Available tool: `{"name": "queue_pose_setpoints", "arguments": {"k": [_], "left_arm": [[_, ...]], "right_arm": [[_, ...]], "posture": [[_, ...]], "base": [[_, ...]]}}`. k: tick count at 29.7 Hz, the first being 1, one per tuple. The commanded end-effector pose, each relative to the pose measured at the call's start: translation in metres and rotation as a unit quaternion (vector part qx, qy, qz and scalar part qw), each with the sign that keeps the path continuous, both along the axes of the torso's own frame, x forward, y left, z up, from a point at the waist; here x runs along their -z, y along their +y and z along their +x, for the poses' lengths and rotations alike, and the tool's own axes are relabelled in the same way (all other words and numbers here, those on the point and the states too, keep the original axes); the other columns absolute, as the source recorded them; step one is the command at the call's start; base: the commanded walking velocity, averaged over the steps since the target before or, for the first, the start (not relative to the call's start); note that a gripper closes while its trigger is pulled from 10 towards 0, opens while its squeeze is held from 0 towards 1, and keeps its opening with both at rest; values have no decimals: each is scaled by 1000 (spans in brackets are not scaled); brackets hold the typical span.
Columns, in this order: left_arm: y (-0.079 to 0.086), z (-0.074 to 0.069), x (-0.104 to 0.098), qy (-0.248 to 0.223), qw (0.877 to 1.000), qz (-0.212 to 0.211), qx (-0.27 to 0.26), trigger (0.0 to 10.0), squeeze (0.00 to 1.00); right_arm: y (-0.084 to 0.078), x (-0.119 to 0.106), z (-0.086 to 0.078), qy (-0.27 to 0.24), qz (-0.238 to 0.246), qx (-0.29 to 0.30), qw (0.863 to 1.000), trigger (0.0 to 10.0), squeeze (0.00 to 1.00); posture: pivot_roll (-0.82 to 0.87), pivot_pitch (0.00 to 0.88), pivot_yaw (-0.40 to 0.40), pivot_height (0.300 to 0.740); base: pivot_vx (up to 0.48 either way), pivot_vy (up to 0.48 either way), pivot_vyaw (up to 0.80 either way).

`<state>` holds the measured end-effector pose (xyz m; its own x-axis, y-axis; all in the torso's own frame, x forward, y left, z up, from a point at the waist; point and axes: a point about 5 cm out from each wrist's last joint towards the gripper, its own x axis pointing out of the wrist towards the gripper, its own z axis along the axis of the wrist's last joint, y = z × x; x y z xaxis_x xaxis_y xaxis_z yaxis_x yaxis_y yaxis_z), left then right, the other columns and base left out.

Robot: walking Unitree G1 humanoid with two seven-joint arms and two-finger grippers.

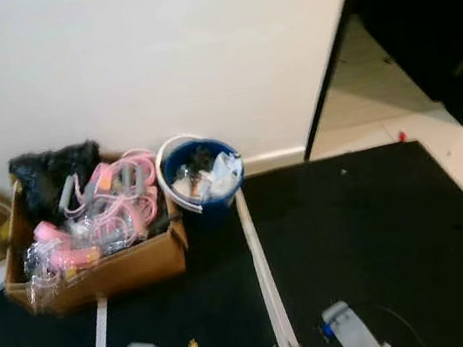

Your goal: Picking trash to rubbish bin

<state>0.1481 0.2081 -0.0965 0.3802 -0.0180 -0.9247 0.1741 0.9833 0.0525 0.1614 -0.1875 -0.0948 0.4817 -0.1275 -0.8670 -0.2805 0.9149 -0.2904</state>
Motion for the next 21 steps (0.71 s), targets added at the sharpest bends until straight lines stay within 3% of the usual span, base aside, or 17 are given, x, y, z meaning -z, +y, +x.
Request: {"name": "queue_pose_setpoints", "arguments": {"k": [1, 8, 13, 21], "left_arm": [[4, -12, 4, 23, 1000, 6, 2, 10000, 0], [5, -13, 4, 26, 1000, 9, -1, 10000, 0], [6, -15, 4, 33, 999, 8, -10, 10000, 0], [6, -15, 5, 34, 999, 12, 3, 10000, 0]], "right_arm": [[3, 5, -10, 17, 8, 7, 1000, 10000, 0], [4, 4, -10, 13, 8, 5, 1000, 10000, 0], [4, 4, -9, 12, 9, 6, 1000, 10000, 0], [5, 4, -9, 13, 9, 4, 1000, 10000, 0]], "posture": [[30, 117, 32, 740], [31, 112, 32, 740], [32, 106, 34, 740], [31, 101, 37, 740]], "base": [[0, 0, -800], [0, 0, -800], [0, 0, 0], [-317, 0, 0]]}}
